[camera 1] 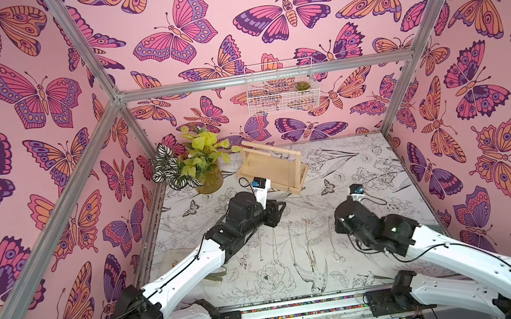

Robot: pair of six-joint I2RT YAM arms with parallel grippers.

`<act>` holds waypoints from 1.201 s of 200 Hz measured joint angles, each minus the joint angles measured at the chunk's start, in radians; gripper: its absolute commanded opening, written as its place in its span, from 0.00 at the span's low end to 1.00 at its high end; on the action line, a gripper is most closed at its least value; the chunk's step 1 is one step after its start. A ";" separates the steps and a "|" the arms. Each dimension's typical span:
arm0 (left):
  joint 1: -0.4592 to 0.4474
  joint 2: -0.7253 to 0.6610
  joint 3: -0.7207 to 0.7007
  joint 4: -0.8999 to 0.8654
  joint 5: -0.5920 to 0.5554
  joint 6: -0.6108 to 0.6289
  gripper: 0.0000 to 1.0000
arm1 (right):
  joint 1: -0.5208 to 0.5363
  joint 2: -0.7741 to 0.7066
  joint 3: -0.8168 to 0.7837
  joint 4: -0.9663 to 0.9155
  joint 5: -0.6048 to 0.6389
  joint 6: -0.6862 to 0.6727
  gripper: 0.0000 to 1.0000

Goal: Take the necklace off the jewelry display stand
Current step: Adjust the stand at the center of the board.

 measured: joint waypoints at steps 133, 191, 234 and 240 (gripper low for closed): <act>0.137 0.287 0.175 0.193 0.016 0.006 0.46 | -0.154 0.614 0.197 0.450 -0.286 -0.438 0.63; 0.157 0.306 0.092 0.304 0.061 -0.021 0.45 | -0.154 0.871 0.369 0.645 -0.123 -0.410 0.75; 0.187 0.270 0.046 0.310 0.071 -0.032 0.45 | -0.154 0.918 0.393 0.693 0.042 -0.327 0.73; 0.188 0.263 0.044 0.310 0.072 -0.031 0.45 | -0.154 0.918 0.393 0.701 0.061 -0.319 0.72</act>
